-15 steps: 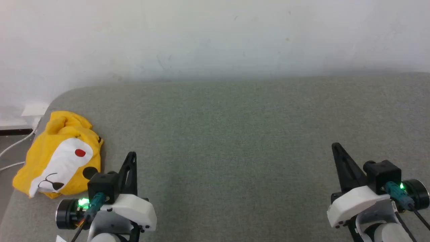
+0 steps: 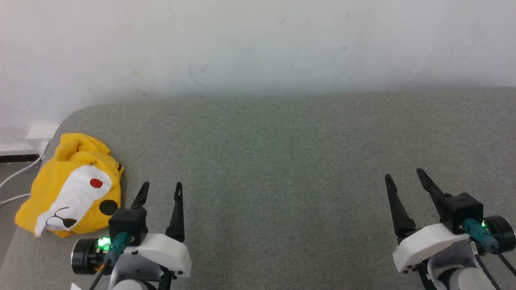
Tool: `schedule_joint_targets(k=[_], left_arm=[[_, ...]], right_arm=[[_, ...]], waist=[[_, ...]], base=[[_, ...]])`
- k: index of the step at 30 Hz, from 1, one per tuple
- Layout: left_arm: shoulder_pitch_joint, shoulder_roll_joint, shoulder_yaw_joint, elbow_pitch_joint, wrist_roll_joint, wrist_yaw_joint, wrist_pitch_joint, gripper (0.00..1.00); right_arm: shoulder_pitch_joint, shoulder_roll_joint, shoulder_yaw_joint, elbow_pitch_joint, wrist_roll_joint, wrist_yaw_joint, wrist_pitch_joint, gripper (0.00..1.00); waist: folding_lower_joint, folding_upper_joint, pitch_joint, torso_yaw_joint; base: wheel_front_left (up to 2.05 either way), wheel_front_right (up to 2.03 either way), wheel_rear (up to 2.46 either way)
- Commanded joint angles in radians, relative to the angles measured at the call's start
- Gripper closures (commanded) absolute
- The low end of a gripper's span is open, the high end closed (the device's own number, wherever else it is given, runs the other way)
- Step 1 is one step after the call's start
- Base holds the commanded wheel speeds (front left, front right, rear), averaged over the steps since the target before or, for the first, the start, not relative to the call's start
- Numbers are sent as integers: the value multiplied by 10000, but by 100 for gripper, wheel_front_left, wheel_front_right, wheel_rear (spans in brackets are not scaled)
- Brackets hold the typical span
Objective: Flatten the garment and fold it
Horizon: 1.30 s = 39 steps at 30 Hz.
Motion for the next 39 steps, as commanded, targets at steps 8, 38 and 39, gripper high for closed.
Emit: schedule_joint_targets(k=[8,38,39], left_arm=[[-194,13,-88,89,-213,21,-260,0],[-183,31,87,185,-877,219,-887,0],[-164,31,90,191,-889,229,-908,0]], right_arm=[[-9,6,-69,8,167,10,-256,0],[4,10,-73,91,338,26,-882,0],[11,10,-66,107,357,27,-903,0]], waist=[[0,-1,18,129],[0,-1,26,2336],[0,-1,13,2416]], base=[[0,0,0],[0,0,0],[0,0,0]])
